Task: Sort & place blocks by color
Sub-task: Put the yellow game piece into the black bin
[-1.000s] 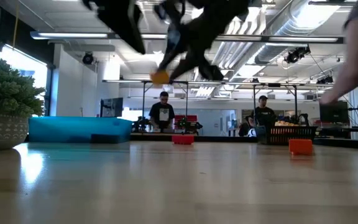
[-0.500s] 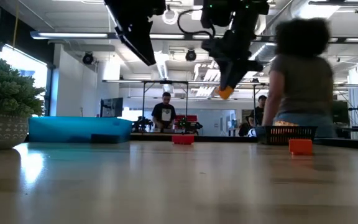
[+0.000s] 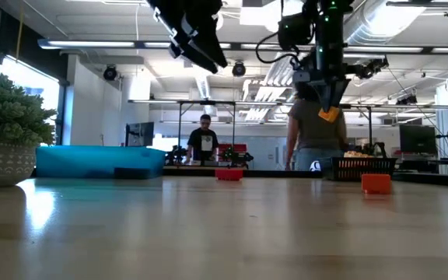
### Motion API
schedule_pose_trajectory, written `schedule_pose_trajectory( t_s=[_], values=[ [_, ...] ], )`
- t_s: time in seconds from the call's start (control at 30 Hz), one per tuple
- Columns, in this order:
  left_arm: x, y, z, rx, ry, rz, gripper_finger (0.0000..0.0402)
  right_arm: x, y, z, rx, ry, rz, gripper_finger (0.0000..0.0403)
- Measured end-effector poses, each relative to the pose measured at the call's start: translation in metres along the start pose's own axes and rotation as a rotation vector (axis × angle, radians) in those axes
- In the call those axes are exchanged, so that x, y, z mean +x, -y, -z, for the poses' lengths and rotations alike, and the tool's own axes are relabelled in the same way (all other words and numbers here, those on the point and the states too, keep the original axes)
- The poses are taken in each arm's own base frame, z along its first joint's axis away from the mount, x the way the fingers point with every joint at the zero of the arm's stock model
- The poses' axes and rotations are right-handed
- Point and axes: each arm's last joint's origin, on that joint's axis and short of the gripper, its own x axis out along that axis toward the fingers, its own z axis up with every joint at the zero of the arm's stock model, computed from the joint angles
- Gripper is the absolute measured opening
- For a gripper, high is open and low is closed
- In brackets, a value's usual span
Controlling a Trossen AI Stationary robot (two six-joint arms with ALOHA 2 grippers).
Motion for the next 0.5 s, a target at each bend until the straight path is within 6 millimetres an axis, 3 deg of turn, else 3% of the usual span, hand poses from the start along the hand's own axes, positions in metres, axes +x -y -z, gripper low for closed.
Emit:
schedule_pose_trajectory(
  t_s=[0.27,0.4,0.5],
  values=[
    [0.024,-0.016,-0.004,0.085,0.042,0.024,0.025,0.015,0.038,-0.016,0.086,-0.029,0.042,0.0058],
    [0.044,-0.025,0.001,0.152,0.003,0.014,0.025,0.024,0.054,-0.024,0.112,-0.052,-0.016,0.0058],
    [0.062,-0.03,0.005,0.109,-0.017,0.029,0.025,0.033,0.061,-0.03,0.107,-0.066,-0.035,0.0058]
  ],
)
